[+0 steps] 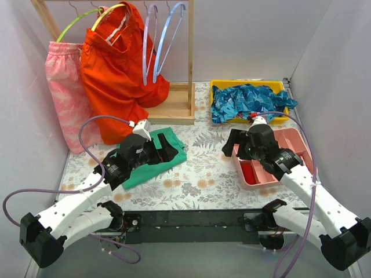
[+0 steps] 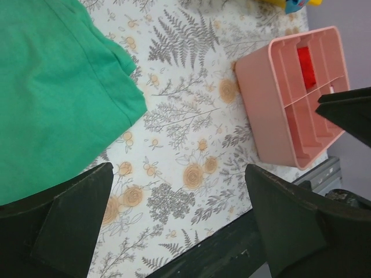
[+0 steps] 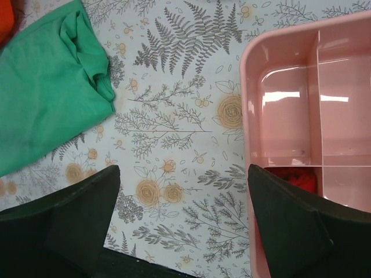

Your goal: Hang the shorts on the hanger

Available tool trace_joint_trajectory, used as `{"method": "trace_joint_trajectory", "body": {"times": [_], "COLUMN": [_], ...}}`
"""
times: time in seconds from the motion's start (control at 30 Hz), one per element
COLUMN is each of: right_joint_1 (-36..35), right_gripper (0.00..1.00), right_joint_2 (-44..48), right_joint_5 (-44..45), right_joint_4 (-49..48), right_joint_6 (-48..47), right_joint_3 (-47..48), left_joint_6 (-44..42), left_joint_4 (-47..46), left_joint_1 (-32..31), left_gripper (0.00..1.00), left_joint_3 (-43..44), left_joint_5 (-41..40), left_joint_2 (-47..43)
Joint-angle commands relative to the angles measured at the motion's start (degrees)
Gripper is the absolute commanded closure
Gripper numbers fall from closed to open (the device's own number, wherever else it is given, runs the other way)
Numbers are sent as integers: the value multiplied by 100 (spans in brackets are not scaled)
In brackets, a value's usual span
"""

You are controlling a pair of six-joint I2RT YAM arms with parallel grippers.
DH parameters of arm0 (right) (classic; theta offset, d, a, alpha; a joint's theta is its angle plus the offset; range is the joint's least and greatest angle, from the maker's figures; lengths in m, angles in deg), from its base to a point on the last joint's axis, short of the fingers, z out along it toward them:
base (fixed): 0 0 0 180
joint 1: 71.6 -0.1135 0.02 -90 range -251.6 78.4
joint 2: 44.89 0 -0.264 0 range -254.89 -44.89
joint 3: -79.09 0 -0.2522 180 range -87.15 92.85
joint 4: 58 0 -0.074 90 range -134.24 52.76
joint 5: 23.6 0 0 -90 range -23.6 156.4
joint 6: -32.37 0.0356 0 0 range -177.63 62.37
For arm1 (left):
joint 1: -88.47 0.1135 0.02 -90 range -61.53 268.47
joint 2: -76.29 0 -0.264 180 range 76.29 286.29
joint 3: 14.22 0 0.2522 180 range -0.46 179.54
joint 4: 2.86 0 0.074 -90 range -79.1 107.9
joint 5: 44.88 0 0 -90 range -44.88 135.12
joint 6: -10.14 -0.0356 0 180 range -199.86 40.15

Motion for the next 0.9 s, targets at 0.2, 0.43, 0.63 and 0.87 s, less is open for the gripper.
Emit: {"method": "trace_joint_trajectory", "body": {"times": [0.2,0.43,0.63,0.87], "right_joint_1": [-4,22,671,1525], "right_gripper": [1,2,1,2], "right_joint_2": [96,-278,-2113,-4216], "right_joint_5": [717,295,883,1287], "right_joint_4": [-78,-721,-607,-652], "right_joint_6": [282,-359,-966,-1195], "right_joint_3": [298,542,1974,4265], "left_joint_6": [-813,-946,-963,-963], "left_joint_4": [819,741,662,626], "left_joint_1": [-24,-24,-24,-24], "left_gripper": [2,2,2,2], "left_joint_3": [426,339,137,-22], "left_joint_5": [-208,73,282,266], "left_joint_2": [-118,-108,-214,-232]}}
